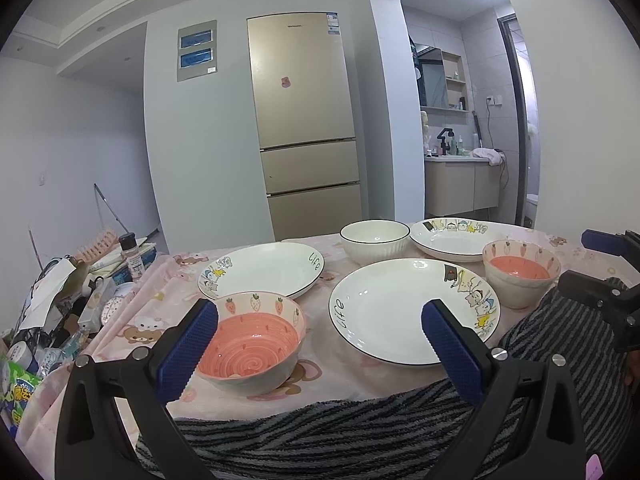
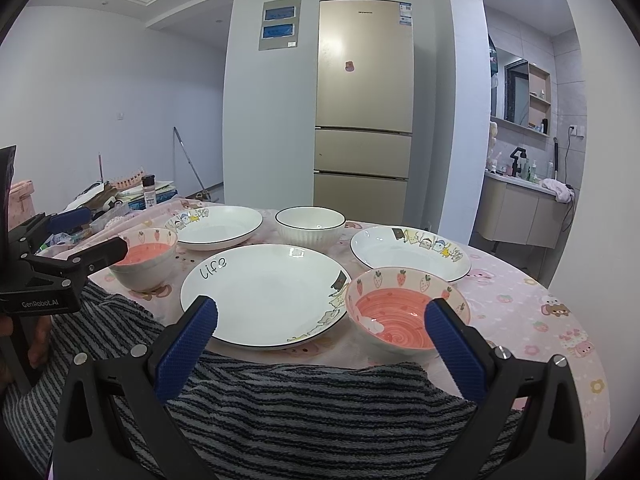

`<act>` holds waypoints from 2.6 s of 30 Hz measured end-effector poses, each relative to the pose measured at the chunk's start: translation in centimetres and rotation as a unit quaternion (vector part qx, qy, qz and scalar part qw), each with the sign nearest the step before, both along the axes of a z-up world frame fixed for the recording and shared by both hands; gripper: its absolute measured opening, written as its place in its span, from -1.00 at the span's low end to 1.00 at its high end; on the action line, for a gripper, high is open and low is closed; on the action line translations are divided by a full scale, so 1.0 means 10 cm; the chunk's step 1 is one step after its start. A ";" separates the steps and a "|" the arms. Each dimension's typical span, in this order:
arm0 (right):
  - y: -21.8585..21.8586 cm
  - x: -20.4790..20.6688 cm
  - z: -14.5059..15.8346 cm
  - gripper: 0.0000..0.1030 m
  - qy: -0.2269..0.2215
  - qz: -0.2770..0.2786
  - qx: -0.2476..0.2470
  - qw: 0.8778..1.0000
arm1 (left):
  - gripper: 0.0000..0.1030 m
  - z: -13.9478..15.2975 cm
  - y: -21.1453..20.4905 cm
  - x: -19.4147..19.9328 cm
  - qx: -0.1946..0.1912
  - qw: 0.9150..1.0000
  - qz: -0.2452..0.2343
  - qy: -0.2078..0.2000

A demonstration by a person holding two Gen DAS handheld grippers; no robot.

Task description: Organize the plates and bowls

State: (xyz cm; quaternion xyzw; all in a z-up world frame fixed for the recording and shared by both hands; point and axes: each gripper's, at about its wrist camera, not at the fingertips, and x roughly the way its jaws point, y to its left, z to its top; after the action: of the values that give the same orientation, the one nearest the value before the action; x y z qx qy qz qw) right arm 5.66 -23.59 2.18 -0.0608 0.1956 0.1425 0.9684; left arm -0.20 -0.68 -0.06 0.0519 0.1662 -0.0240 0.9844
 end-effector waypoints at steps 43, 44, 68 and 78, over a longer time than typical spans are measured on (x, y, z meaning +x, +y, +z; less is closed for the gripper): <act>0.63 1.35 1.21 1.00 0.016 0.114 0.089 0.989 | 1.00 1.15 1.26 0.91 -0.103 0.994 0.007 0.046; 0.66 1.42 1.20 1.00 0.024 0.114 0.094 0.989 | 1.00 1.13 1.31 0.99 -0.106 0.993 0.007 0.054; 1.58 2.63 0.06 0.26 0.243 0.099 0.049 0.964 | 0.97 -0.16 2.22 2.53 -0.201 0.945 0.025 0.258; 1.93 3.05 -0.29 -0.32 0.280 0.072 -0.016 0.957 | 0.48 -0.47 2.22 2.79 -0.197 0.929 0.039 0.312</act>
State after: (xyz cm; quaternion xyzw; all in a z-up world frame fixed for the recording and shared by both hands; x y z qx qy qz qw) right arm 36.19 -4.32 -0.69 -0.0476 0.4563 0.2204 0.8608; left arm 27.67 21.56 -4.79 -0.1600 0.4585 -0.0333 0.8736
